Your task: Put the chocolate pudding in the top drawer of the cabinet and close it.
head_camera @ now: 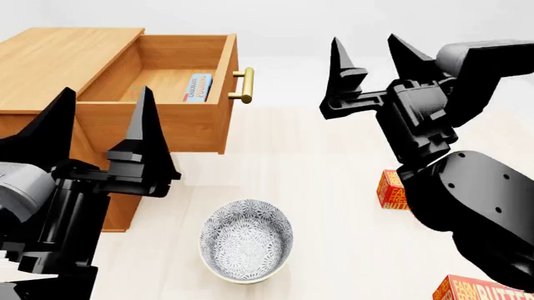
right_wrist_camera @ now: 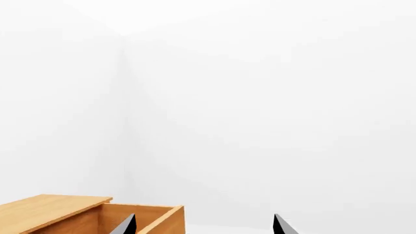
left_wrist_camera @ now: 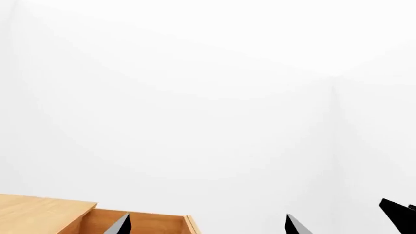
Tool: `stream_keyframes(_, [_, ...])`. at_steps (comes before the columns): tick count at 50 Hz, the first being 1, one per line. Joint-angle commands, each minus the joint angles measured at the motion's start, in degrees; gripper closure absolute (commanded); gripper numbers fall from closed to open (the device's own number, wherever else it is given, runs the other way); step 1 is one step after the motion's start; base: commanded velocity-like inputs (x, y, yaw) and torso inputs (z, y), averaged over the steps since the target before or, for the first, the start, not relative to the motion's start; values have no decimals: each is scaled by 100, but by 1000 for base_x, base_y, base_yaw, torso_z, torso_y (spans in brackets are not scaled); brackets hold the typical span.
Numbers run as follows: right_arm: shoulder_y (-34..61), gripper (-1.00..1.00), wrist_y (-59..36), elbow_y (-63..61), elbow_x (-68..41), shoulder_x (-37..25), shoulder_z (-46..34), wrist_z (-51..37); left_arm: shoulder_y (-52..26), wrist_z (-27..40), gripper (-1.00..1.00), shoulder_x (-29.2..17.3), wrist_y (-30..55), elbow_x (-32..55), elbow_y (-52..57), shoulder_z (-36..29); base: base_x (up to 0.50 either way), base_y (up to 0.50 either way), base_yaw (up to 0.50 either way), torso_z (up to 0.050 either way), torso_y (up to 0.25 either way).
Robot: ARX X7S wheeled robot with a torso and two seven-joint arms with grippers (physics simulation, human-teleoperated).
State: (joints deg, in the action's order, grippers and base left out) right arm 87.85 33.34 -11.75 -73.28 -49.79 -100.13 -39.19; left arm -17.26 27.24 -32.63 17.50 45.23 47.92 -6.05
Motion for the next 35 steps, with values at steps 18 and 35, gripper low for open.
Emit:
stream_keyframes(18, [-898, -100, 570, -728, 1697, -578, -63, -1495, -164, -17, -100, 123, 52, -196, -127, -312, 0, 0, 0, 0, 0])
stream_keyframes(35, [-1131, -100, 744, -720, 2015, -679, 16, -1668, -669, -5, -100, 328, 316, -336, -200, -759, 0, 0, 0, 0, 0])
